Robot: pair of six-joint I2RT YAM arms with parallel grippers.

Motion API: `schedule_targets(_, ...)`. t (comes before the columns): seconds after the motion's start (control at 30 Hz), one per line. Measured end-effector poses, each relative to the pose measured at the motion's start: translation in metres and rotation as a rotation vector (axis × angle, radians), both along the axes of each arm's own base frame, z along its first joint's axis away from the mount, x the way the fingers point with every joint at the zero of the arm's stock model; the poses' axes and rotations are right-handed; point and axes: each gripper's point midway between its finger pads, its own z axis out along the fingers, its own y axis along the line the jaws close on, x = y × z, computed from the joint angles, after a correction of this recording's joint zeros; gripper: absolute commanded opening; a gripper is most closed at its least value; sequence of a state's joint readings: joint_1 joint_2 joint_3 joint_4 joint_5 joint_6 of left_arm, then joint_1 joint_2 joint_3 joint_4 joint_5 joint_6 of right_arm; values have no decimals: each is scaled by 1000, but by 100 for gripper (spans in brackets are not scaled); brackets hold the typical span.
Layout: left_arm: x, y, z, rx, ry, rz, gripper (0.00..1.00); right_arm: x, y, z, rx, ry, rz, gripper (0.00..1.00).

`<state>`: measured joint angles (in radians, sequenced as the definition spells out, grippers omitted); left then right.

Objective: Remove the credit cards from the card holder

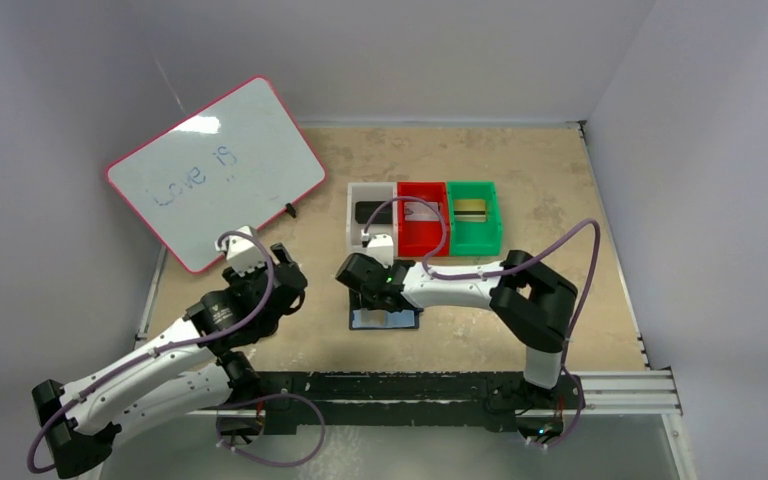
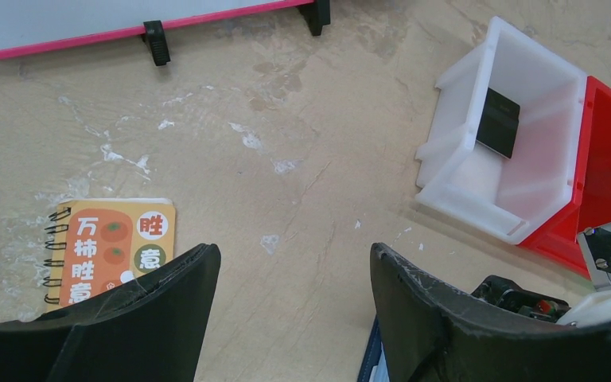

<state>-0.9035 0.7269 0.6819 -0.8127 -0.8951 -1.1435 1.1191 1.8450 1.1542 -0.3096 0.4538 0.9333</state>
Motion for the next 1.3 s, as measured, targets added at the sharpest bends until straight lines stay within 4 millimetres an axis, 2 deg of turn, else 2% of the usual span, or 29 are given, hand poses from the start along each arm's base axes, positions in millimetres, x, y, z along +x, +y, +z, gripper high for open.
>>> schedule_targets(0.23,-1,1,-1,9,4,3,69,2,-1,-1,-12,-6,-7,59)
schedule_targets(0.4,0,1,-4,21,14,2,69,1,2,-1,1,-1,-8,57)
schedule_targets(0.5,0,0,-5,26,19,2,69,1,3,-1,23,-3,-6,48)
schedule_targets(0.7,0,-1,-6,26,24,-4,69,-7,8,0,90,19,16,44)
schedule_targets(0.8,1,-5,-6,15,26,-13,69,-7,10,0,112,26,19,34)
schedule_targets(1.03,5,-29,-16,-20,61,-89,69,-7,7,1,197,48,5,32)
schedule_targets(1.3,4,-71,-38,-112,126,-229,68,-3,-12,0,453,112,-72,34)
